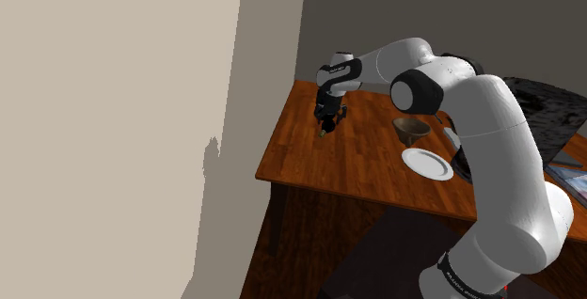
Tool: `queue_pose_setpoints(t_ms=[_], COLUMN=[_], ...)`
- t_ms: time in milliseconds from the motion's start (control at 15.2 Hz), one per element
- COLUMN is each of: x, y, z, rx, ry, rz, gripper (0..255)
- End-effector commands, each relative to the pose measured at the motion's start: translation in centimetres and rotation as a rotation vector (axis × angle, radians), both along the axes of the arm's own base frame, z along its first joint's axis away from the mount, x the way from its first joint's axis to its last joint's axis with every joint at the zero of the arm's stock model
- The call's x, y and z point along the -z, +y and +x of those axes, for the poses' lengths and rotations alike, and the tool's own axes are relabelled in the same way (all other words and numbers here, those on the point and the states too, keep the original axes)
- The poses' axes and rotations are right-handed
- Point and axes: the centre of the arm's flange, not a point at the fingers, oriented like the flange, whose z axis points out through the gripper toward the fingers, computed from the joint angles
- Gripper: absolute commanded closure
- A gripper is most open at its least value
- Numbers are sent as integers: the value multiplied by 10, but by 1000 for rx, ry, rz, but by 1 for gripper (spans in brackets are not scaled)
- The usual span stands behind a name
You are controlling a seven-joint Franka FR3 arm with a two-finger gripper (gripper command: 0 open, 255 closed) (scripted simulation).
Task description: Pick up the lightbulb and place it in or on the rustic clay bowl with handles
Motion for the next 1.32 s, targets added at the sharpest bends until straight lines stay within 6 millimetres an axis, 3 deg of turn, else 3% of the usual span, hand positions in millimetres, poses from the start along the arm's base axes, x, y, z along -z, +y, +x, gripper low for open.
queue_pose_setpoints(t_ms=[0,132,198,792,1254], x=[0,0,0,0,-37], y=[0,0,0,0,0], z=[0,0,0,0,0], rx=[0,0,0,0,0], ry=[0,0,0,0,0], rz=[0,0,0,0,0], gripper=[0,0,255,255,255])
